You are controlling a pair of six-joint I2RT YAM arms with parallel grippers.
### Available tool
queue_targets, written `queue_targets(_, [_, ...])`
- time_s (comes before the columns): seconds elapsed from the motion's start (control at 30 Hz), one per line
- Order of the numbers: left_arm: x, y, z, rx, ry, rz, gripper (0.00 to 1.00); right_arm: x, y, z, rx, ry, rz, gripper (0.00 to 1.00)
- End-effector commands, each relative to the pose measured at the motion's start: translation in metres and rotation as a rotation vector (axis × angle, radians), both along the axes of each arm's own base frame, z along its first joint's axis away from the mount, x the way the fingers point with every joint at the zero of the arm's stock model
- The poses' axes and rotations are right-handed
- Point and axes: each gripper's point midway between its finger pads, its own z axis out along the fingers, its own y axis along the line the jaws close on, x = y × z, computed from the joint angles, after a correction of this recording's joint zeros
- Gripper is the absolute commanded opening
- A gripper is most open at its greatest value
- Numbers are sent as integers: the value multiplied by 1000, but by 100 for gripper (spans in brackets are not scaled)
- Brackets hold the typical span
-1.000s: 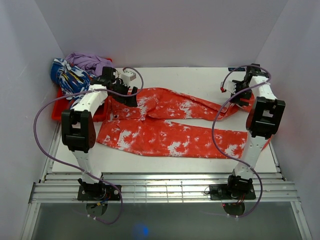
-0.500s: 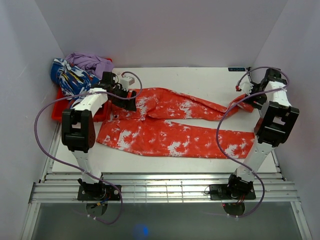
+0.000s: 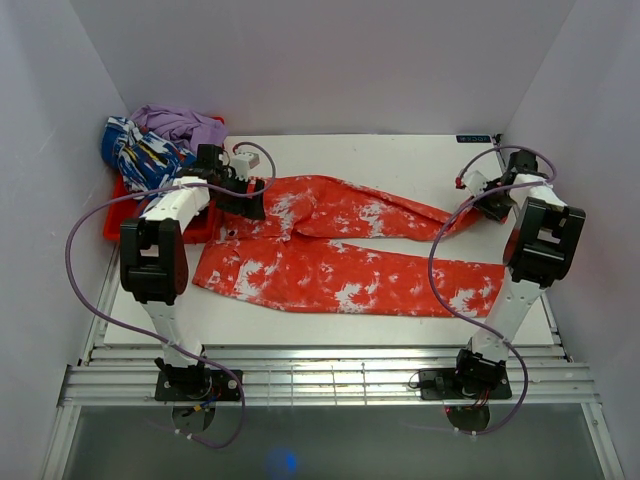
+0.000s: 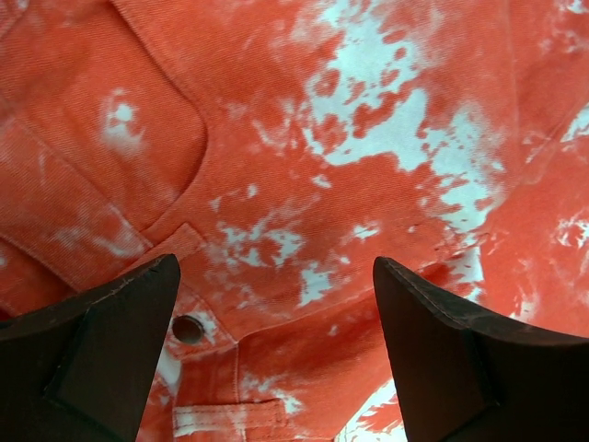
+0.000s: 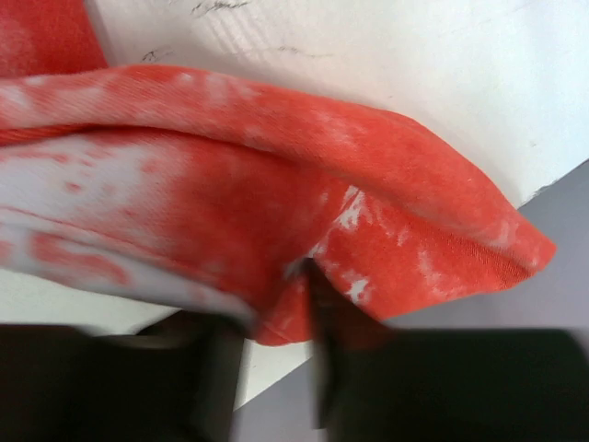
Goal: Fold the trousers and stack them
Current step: Flatten the trousers out
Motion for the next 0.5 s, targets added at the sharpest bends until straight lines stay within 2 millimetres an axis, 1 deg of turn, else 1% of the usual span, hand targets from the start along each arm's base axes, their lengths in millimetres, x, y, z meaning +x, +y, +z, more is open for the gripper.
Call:
queue_targets(0.0, [7,10,17,28,-57,32,97,19,-1,27,-4,-98,-5,21])
queue_targets(0.03, [8,12,16,39,-56,33,96,11,-6,30,-42,-78,7,11])
queue_targets(0.07, [9,16,14,54,-55,44,96,5,-9,42,-68,-88,17,8])
queue_targets(0.13, [11,21,10,72,-54,48,95,-6,-22,58,-137,-97,34,8])
queue_targets(0.17, [11,22,7,83,-50,47,95,-13,-25,78,-164,-118,34,8])
queue_targets(0.2, [11,24,4,94,-48,52,94,-20,-28,83,-185,-113,32,8])
queue_targets(0.23, [12,25,2,97,-48,53,93,-28,-37,92,-217,-111,12,8])
queue_targets(0.27, [13,26,2,102,-51,54,93,-33,-41,106,-246,-129,12,8])
queue_targets(0.33, [14,29,-3,115,-56,59,93,-47,-52,110,-287,-106,-5,8])
queue_targets(0.37, [14,29,-3,119,-59,59,93,-53,-58,116,-325,-99,1,8])
queue_targets(0.4, [14,30,-4,123,-58,61,93,-63,-60,112,-334,-62,5,8])
queue_targets(0.47, [14,31,-6,130,-60,61,93,-85,-64,97,-354,27,22,8])
